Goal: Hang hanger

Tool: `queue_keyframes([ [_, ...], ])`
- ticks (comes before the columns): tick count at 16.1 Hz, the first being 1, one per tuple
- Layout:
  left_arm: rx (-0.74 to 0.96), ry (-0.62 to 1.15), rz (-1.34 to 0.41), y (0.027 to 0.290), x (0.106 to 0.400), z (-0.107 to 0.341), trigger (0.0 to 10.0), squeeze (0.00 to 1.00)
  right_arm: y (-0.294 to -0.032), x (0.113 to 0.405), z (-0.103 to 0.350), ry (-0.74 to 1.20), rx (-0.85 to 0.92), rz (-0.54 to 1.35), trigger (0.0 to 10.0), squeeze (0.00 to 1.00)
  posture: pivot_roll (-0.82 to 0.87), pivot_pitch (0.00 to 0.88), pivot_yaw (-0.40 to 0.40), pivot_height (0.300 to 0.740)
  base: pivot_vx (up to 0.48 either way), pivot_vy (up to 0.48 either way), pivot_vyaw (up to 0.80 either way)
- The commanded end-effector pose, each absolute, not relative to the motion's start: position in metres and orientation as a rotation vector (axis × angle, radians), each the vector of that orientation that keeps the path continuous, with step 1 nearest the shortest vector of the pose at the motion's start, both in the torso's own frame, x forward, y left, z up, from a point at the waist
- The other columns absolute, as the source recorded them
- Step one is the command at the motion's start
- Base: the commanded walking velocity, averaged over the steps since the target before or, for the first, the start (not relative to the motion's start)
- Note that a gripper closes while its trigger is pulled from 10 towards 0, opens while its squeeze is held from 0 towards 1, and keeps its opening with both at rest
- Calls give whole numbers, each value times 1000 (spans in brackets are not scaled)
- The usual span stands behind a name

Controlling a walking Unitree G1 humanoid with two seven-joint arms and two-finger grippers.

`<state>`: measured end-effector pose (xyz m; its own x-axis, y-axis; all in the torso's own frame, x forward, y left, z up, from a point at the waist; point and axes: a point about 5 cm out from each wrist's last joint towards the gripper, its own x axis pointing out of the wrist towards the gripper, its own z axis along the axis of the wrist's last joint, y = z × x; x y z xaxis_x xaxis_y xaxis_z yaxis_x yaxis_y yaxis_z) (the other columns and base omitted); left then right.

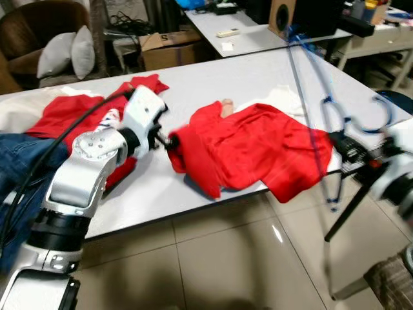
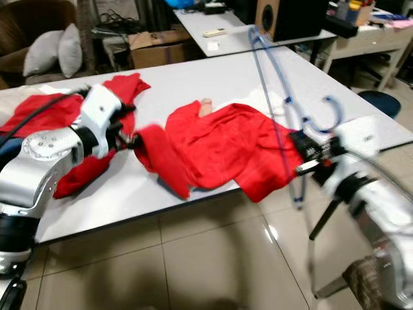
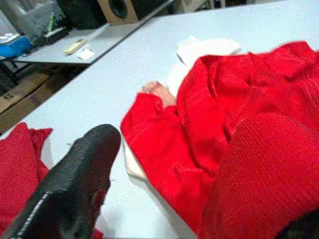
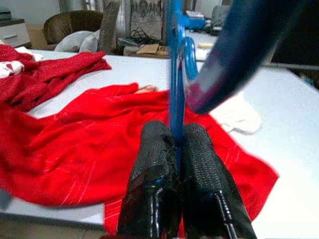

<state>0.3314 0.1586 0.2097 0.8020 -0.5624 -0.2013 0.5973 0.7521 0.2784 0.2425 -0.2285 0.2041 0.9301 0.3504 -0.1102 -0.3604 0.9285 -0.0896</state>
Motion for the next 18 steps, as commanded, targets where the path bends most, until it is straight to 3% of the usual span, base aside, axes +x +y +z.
queue_keyframes([
  [1, 331, 156, -665, 161, 328, 203, 10000, 1000, -220, 241, 203, 97, -118, 384, 10000, 0, -111, 0, 92, 740, 0, 0, 0],
  [4, 103, 58, -430, 175, 336, 206, 10000, 1000, -206, 242, 198, 112, -99, 355, 10000, 0, -117, 0, 85, 740, 0, 0, 0],
  [5, 41, 49, -474, 166, 321, 197, 10000, 1000, -199, 240, 193, 119, -82, 353, 10000, 0, -121, 0, 80, 740, 0, 0, 0],
  [7, 148, 129, -730, 151, 291, 182, 10000, 996, -192, 234, 186, 151, -100, 390, 10000, 0, -110, 0, 57, 740, 0, 0, 0],
  [8, 330, 296, -939, 152, 267, 161, 10000, 800, -187, 233, 184, 164, -105, 430, 10000, 0, -100, 0, 44, 740, 0, 0, 0],
  [9, 369, 417, -1064, 157, 253, 152, 10000, 804, -184, 234, 184, 169, -121, 459, 10000, 0, -102, 0, 39, 740, 0, 0, 0],
  [10, 284, 438, -1082, 159, 254, 157, 10000, 941, -184, 237, 186, 167, -132, 465, 10000, 0, -102, 0, 39, 740, 0, 0, 0],
  [11, 257, 455, -1110, 163, 252, 161, 10000, 1000, -187, 239, 188, 164, -136, 459, 10000, 0, -97, 0, 35, 740, 0, 0, 0],
  [14, 212, 488, -1226, 180, 244, 174, 10000, 1000, -193, 238, 192, 155, -135, 466, 10000, 0, -90, 0, 37, 740, 0, 0, 0],
  [18, -221, 135, -1120, 189, 267, 215, 10000, 1000, -198, 235, 193, 135, -54, 435, 10000, 0, -93, 0, 49, 740, 0, 0, 0],
])
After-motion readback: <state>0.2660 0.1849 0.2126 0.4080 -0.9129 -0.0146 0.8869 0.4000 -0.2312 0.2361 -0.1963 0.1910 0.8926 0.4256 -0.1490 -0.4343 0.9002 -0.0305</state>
